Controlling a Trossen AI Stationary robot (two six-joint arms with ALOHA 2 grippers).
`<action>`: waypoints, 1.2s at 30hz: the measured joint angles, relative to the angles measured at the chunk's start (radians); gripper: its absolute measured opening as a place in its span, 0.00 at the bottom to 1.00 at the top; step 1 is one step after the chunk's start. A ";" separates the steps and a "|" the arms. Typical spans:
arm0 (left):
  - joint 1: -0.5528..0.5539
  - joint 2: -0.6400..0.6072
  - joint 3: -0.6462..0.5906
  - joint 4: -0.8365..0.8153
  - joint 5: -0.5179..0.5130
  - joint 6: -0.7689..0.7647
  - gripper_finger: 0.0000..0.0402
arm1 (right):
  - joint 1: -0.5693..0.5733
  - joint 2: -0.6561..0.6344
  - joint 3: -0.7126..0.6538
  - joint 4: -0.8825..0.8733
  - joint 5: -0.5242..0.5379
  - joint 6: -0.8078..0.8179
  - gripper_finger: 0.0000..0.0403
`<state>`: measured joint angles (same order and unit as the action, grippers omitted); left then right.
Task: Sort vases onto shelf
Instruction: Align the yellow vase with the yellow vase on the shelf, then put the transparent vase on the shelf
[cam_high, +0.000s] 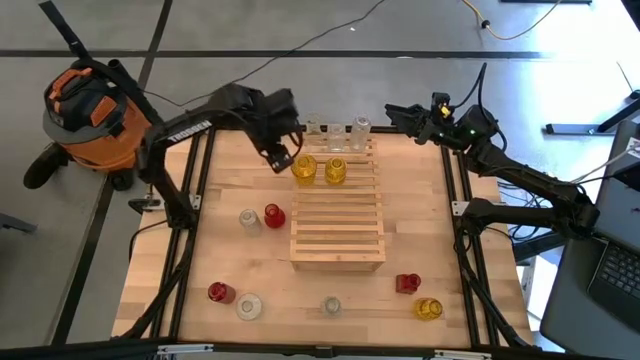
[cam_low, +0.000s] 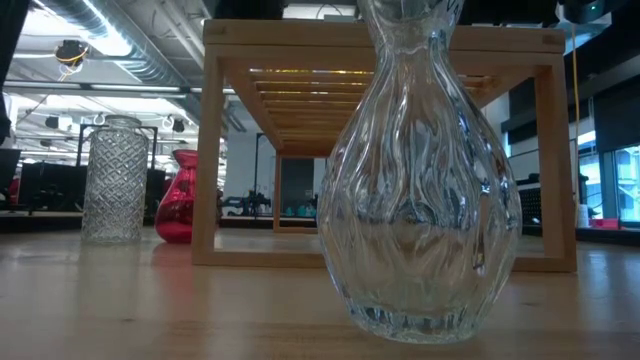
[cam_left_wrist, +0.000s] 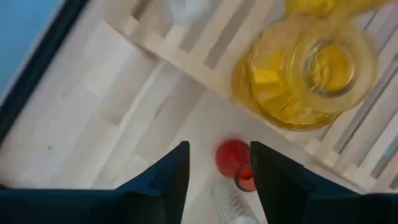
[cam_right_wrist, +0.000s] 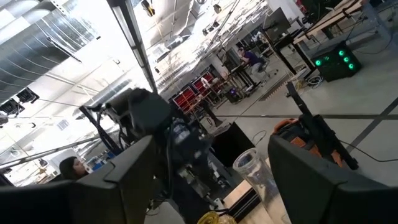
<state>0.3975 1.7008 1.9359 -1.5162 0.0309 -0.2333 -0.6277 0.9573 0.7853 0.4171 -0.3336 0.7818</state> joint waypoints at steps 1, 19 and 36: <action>-0.004 -0.002 -0.034 0.001 0.005 0.000 0.38 | 0.000 0.000 0.000 0.000 0.000 0.000 0.66; -0.001 0.001 -0.165 0.213 0.085 -0.029 0.29 | 0.000 -0.004 0.000 0.000 -0.044 0.004 0.66; -0.105 -0.380 -0.482 0.065 0.190 -0.155 0.25 | 0.000 -0.004 0.000 -0.001 -0.205 0.027 0.66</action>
<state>0.2922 1.3208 1.4542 -1.4517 0.2211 -0.3883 -0.6277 0.9531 0.7853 0.4164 -0.5389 0.8085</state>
